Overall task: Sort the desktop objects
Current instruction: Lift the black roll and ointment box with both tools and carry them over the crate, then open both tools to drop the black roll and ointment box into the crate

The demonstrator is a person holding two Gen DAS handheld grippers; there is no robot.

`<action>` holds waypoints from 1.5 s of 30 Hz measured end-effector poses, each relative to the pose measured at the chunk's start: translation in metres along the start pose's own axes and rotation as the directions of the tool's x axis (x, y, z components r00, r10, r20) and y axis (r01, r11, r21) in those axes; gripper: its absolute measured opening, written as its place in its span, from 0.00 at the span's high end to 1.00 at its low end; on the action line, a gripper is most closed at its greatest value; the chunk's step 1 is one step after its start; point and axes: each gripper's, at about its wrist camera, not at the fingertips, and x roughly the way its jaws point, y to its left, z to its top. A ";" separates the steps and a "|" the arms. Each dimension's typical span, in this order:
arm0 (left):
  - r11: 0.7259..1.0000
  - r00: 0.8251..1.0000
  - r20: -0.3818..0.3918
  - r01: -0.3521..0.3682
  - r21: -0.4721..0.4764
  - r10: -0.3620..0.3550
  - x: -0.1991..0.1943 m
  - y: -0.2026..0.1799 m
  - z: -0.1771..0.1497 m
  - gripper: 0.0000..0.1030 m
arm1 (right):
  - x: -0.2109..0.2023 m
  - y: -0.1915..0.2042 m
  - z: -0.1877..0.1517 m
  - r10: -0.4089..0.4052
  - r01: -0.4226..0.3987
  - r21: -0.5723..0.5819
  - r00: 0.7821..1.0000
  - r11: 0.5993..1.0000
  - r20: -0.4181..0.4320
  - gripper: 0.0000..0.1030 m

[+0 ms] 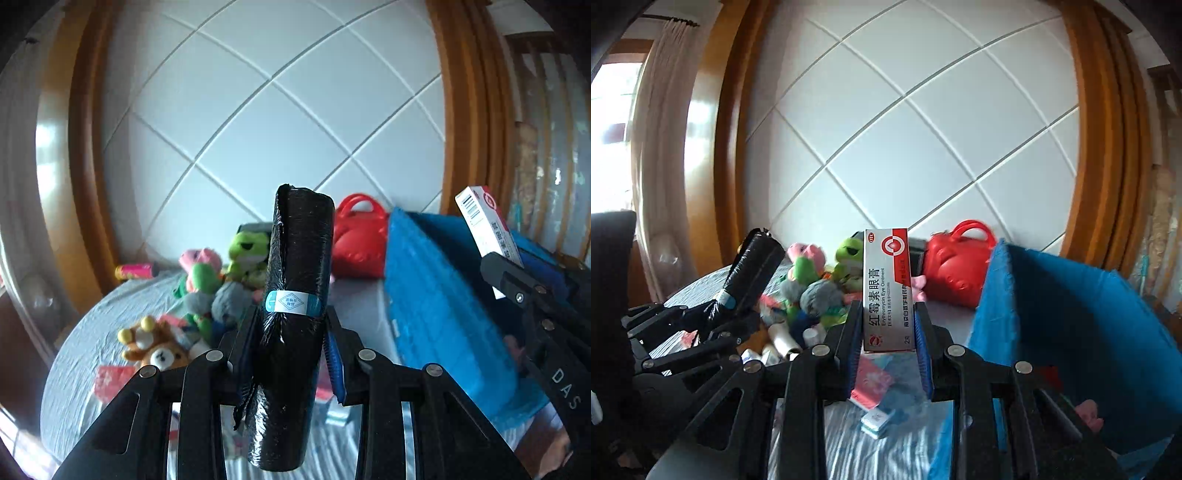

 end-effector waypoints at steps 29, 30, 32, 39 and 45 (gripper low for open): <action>0.930 0.912 -0.311 0.329 0.164 -0.268 0.069 -0.309 -0.005 0.57 | -0.026 -0.310 -0.089 -0.345 0.403 0.172 0.892 0.899 -0.291 0.75; 0.933 0.921 -0.290 0.318 0.170 -0.261 0.067 -0.309 -0.005 0.37 | -0.022 -0.316 -0.090 -0.347 0.406 0.164 0.889 0.899 -0.297 0.75; 0.938 0.936 -0.249 0.297 0.181 -0.248 0.061 -0.309 -0.006 0.17 | -0.022 -0.320 -0.091 -0.356 0.414 0.165 0.887 0.895 -0.294 0.75; 0.935 0.938 -0.240 0.298 0.193 -0.249 0.055 -0.313 -0.008 0.17 | -0.025 -0.329 -0.092 -0.382 0.434 0.162 0.882 0.886 -0.275 0.26; 0.933 0.936 -0.244 0.304 0.191 -0.255 0.052 -0.312 -0.009 0.17 | -0.029 -0.327 -0.092 -0.373 0.424 0.162 0.887 0.891 -0.272 0.26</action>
